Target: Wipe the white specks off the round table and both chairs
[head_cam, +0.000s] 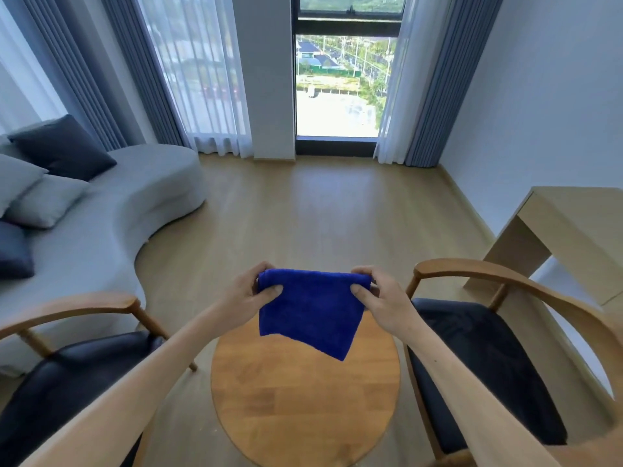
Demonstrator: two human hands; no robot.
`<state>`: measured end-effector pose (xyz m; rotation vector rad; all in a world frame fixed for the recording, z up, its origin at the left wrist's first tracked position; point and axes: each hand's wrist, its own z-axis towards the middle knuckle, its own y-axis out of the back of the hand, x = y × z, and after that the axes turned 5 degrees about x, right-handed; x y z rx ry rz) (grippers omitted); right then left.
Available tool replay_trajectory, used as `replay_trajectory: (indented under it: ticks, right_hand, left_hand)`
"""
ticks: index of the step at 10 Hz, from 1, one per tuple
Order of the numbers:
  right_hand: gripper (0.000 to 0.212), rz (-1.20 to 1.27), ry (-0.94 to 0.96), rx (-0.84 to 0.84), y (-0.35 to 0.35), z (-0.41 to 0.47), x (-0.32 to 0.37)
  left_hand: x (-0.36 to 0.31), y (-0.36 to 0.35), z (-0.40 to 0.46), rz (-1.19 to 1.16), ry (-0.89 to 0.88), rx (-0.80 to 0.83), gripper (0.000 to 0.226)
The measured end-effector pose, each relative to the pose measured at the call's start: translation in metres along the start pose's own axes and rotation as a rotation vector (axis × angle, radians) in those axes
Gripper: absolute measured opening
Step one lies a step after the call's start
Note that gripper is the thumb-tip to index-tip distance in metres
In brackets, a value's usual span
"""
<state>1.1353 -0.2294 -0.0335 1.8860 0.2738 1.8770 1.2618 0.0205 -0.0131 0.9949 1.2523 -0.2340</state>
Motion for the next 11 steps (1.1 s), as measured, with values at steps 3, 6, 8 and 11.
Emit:
replay_trajectory:
  ticks: [3,6,8,11]
  right_hand:
    - [0.011,-0.096,-0.177,0.086,-0.030,-0.004,-0.052]
    - [0.015,-0.026,-0.434,0.182,-0.092,-0.009,-0.143]
    - [0.011,-0.067,-0.591,0.154,-0.134,0.031,-0.208]
    - [0.040,-0.116,-0.799,-0.016,-0.168,0.089,-0.287]
  left_hand:
    - [0.067,-0.029,0.005,0.026,0.121,0.158,0.012]
    - [0.167,-0.086,0.002,-0.051,0.396,0.219,0.009]
    - [0.245,-0.115,0.035,-0.096,0.597,0.165,0.007]
    - [0.322,-0.139,0.074,0.027,0.816,-0.030,0.038]
